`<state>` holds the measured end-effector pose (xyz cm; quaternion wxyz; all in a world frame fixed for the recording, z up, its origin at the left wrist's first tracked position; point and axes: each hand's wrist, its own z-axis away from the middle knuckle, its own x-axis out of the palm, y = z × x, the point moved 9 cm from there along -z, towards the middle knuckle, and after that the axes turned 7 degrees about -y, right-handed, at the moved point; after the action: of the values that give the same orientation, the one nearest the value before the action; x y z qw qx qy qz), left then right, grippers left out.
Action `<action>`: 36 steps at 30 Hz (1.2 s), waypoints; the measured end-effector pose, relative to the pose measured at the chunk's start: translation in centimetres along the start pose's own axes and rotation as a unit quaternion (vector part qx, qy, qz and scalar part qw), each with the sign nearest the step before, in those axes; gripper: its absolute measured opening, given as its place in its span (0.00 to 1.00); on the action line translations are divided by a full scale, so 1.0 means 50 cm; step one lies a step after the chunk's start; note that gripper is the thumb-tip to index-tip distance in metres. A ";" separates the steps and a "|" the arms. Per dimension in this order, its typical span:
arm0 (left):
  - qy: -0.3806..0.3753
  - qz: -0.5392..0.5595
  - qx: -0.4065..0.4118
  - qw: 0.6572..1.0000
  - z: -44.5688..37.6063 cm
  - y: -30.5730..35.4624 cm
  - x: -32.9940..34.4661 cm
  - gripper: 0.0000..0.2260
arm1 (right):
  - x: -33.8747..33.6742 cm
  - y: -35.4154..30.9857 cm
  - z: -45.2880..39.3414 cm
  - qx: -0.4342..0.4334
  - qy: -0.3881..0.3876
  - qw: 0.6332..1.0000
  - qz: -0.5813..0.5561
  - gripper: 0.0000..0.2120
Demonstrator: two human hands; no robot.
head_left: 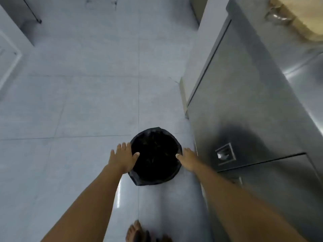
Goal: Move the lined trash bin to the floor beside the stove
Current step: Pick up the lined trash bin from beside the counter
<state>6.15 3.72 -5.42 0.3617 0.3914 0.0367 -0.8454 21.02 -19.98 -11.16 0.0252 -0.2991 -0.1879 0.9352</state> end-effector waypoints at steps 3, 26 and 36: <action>0.006 0.001 -0.020 1.000 -0.114 -0.050 0.070 0.32 | 0.045 0.039 -0.099 0.016 0.019 0.999 -0.023 0.31; 0.041 0.514 -0.133 0.847 -0.150 -0.119 0.151 0.26 | 0.044 -0.014 -0.079 0.028 0.145 0.985 -0.085 0.36; 0.066 0.535 -0.126 0.833 0.179 -0.071 -0.159 0.28 | -0.166 -0.208 0.252 0.002 0.128 0.989 -0.079 0.35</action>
<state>1.62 7.87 5.46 0.8001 0.3558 -0.0483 -0.4805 19.98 -15.90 6.65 0.1229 -0.4004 -0.2040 0.8848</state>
